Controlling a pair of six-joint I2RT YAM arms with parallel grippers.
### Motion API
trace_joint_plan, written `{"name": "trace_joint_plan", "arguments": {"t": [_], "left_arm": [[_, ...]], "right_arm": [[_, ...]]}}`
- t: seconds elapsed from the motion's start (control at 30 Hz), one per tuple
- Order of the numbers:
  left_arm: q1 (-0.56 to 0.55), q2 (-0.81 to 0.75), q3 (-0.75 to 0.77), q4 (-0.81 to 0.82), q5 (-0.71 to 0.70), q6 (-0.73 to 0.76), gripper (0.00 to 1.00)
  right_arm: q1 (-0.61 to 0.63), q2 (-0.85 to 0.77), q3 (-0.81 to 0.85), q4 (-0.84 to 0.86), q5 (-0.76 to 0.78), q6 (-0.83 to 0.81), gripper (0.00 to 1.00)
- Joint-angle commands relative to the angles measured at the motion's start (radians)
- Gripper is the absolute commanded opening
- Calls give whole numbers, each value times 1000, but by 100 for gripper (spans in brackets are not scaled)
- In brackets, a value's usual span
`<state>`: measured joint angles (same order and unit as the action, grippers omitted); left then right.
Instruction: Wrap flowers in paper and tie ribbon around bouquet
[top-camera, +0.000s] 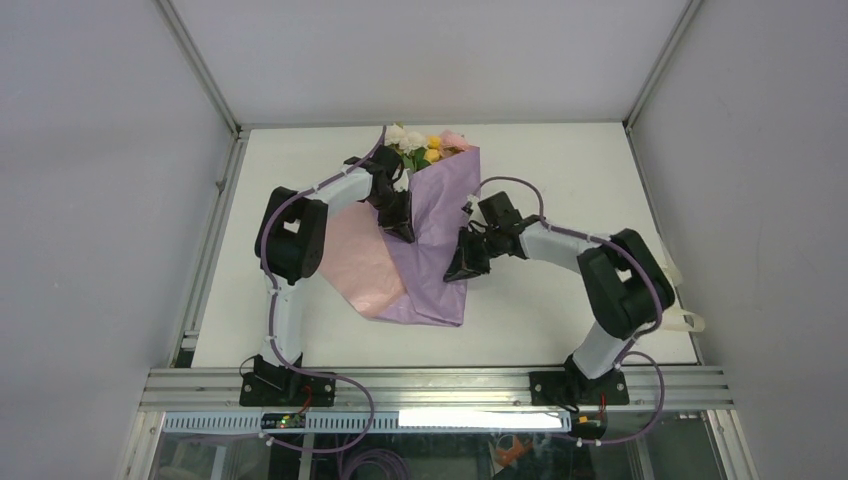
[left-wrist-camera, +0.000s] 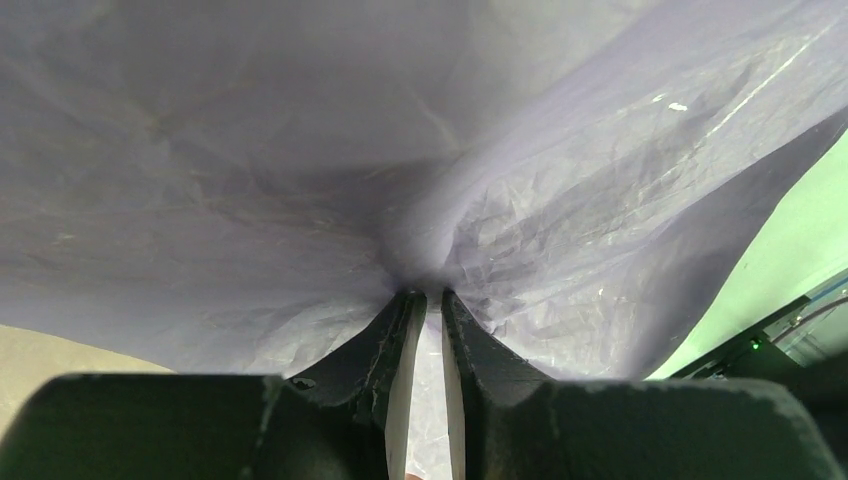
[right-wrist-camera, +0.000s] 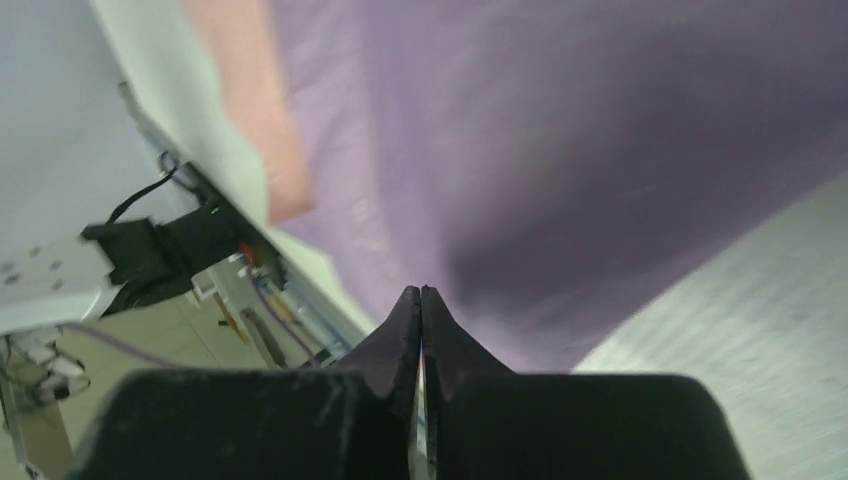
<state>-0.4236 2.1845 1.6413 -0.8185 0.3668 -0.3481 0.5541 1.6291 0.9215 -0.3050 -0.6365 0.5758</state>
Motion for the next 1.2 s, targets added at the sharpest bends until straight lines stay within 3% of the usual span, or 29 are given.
{"name": "trace_joint_plan", "arguments": {"t": [0.0, 0.23, 0.43, 0.6, 0.8, 0.9, 1.03, 1.17], "left_arm": [[13, -9, -2, 17, -93, 45, 19], [13, 5, 28, -10, -112, 71, 19], [13, 9, 34, -12, -107, 74, 20], [13, 7, 32, -11, -108, 73, 21], [13, 6, 31, -15, -115, 75, 21], [13, 5, 30, -16, -120, 72, 22], [12, 8, 35, -17, -119, 72, 22], [13, 10, 40, -17, -115, 75, 22]], "right_arm": [[-43, 101, -52, 50, 64, 8, 0], [-140, -118, -241, -88, 222, -5, 0], [-90, -232, -166, -285, 289, -98, 0], [38, -285, -186, 13, 107, 7, 0], [115, -95, -277, 217, 84, 119, 0], [115, -83, -353, 162, 124, 119, 0], [115, -202, -496, 96, 184, 188, 0], [107, -358, -445, -123, 234, 156, 0]]}}
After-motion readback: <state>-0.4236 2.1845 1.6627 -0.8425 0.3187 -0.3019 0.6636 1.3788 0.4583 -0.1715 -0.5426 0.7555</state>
